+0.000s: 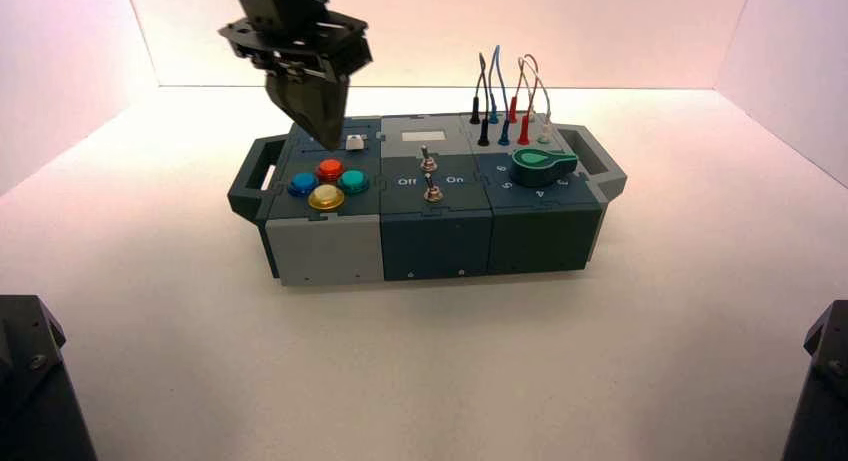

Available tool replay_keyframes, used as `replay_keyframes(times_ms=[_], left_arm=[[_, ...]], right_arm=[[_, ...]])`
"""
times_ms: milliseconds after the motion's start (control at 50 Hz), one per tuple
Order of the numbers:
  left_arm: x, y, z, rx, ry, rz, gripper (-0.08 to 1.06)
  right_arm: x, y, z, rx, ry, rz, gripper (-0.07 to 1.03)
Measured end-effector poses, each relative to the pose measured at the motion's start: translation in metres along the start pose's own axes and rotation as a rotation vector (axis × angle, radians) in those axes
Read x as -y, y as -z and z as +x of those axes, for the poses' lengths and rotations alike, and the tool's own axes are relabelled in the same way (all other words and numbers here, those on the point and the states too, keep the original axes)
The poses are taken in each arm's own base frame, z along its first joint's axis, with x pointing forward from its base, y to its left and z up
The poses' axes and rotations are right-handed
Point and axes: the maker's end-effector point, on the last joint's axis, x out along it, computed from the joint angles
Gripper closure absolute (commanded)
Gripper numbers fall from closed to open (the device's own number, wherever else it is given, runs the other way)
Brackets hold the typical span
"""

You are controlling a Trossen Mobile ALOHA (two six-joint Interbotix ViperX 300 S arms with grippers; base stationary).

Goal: Push the red button with the left gripper.

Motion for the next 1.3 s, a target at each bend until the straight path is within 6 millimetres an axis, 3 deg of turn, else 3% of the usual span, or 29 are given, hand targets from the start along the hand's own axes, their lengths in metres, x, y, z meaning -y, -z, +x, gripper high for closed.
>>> replay_keyframes(times_ms=[560, 1300], left_arm=[[-0.003, -0.010, 0.004, -0.002, -0.003, 0.024, 1.01], [-0.010, 0.007, 0.025, -0.123, -0.018, 0.068, 1.01]], right_arm=[[0.000, 0.000, 0.000, 0.000, 0.001, -0.001, 0.99], [0.000, 0.000, 0.000, -0.001, 0.002, -0.003, 0.99]])
